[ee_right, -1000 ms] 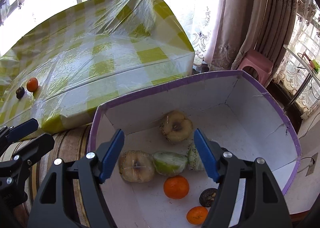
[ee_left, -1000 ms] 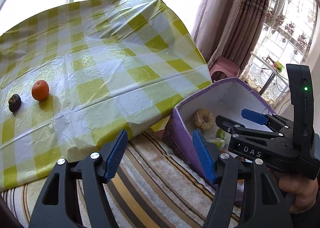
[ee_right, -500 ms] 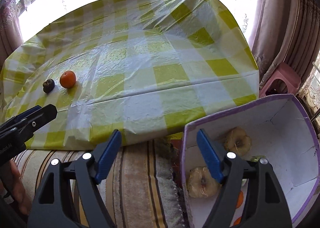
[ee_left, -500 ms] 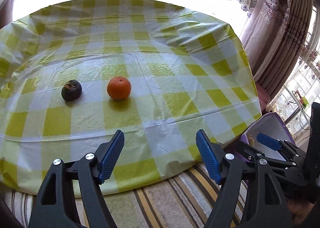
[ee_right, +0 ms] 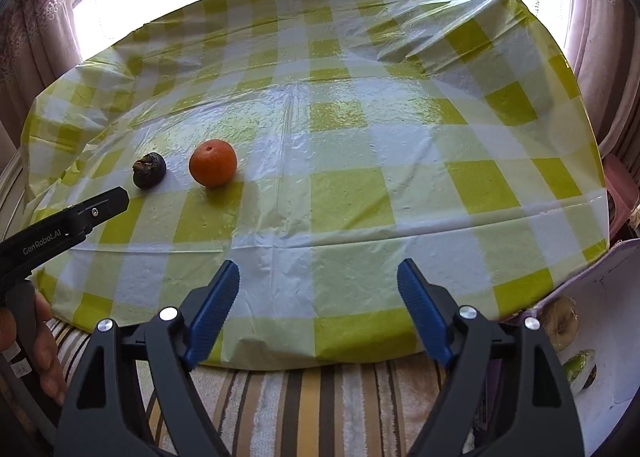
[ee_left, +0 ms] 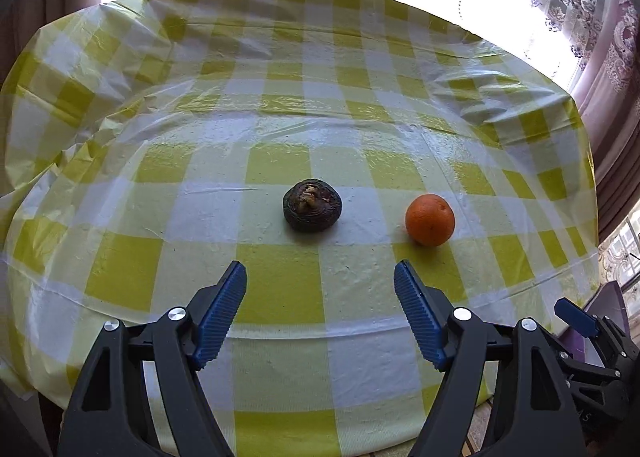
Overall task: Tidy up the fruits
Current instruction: 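Grasp the last dark brown fruit with the left tool while the right grasps the last orange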
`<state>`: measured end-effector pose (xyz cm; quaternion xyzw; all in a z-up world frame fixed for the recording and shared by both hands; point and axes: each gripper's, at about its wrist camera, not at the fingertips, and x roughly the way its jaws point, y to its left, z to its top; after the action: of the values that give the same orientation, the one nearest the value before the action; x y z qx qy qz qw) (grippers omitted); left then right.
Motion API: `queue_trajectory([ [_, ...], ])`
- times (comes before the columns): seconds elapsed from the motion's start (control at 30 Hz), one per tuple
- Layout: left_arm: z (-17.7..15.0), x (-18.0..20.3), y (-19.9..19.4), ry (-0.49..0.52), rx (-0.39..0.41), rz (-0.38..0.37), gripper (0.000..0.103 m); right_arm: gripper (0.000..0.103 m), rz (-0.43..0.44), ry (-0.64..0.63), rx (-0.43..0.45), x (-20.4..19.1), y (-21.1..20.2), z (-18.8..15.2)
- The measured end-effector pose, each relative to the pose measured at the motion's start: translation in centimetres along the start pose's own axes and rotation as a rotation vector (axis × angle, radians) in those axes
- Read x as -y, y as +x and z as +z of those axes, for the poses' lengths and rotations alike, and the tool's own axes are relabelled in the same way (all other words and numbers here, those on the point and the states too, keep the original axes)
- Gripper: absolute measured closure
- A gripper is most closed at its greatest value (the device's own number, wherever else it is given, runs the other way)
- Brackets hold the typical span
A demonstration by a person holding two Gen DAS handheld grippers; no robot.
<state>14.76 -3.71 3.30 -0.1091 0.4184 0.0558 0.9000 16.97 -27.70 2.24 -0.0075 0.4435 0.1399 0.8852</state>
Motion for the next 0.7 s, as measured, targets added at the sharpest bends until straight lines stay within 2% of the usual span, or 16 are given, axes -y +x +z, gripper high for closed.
queue_trajectory([
  [0.3, 2.3, -0.7, 3.6, 0.012, -0.038, 0.024, 0.03, 0.022, -0.002, -0.038, 0.022, -2.6, 2.4, 2.3],
  [0.53, 3.7, -0.2, 5.8, 0.036, -0.036, 0.004, 0.032, 0.021, 0.001, -0.055, 0.024, -4.0, 3.9, 3.5],
  [0.63, 3.9, 0.2, 6.3, 0.063, -0.023, 0.009, 0.038, 0.021, 0.002, -0.056, 0.023, -4.4, 4.5, 4.0],
  [0.7, 3.9, 0.5, 6.4, 0.086, -0.015, 0.017, 0.048, 0.021, 0.003, -0.056, 0.027, -4.6, 4.8, 4.3],
])
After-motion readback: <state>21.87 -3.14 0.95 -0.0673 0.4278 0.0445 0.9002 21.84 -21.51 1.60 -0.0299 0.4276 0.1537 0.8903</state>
